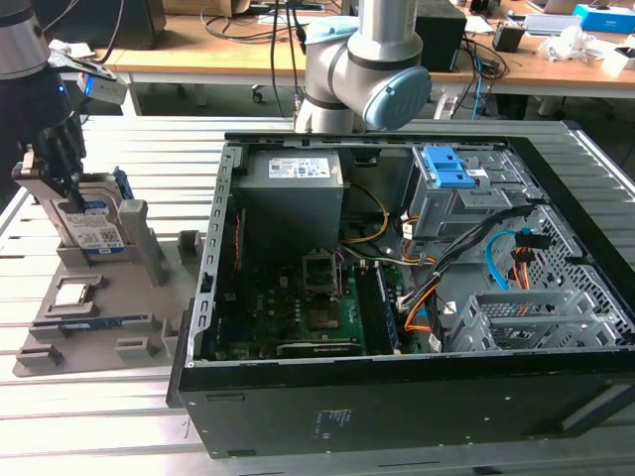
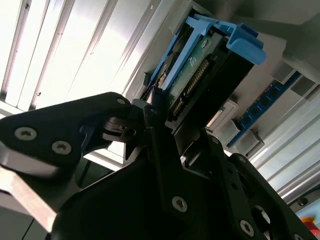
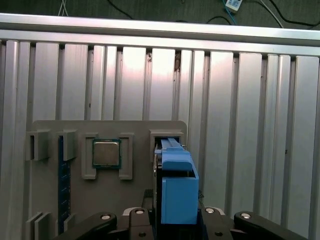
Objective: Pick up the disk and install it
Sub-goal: 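Pick up the disk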
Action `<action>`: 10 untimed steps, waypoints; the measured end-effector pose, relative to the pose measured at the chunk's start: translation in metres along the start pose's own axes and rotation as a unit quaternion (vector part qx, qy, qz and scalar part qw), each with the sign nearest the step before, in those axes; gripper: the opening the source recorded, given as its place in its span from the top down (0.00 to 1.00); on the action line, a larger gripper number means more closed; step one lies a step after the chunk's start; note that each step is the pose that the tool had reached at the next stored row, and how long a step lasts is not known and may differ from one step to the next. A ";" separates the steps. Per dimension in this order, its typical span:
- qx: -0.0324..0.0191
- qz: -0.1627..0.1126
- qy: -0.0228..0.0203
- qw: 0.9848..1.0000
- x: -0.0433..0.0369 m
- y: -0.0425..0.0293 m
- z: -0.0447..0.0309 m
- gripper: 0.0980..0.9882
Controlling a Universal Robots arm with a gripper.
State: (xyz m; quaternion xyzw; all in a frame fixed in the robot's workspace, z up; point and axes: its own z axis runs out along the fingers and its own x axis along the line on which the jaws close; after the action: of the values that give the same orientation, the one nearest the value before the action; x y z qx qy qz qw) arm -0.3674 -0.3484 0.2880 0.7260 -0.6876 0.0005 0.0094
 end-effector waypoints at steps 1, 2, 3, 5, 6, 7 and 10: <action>0.000 0.000 0.000 1.000 0.0000 0.0000 0.0000 0.70; 0.000 0.000 0.000 1.000 0.0000 0.0000 0.0000 0.70; 0.000 0.000 0.000 1.000 0.0000 0.0000 0.0000 0.70; 0.000 0.000 0.000 1.000 0.0001 0.0000 0.0000 0.70; 0.000 0.000 0.000 1.000 0.0001 0.0000 0.0000 0.70; 0.000 0.000 0.000 1.000 0.0001 0.0000 0.0000 0.70; 0.000 0.000 0.000 1.000 0.0002 0.0000 0.0000 0.70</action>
State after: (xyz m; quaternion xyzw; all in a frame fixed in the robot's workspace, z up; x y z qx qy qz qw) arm -0.3674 -0.3486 0.2880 0.7260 -0.6877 0.0005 0.0094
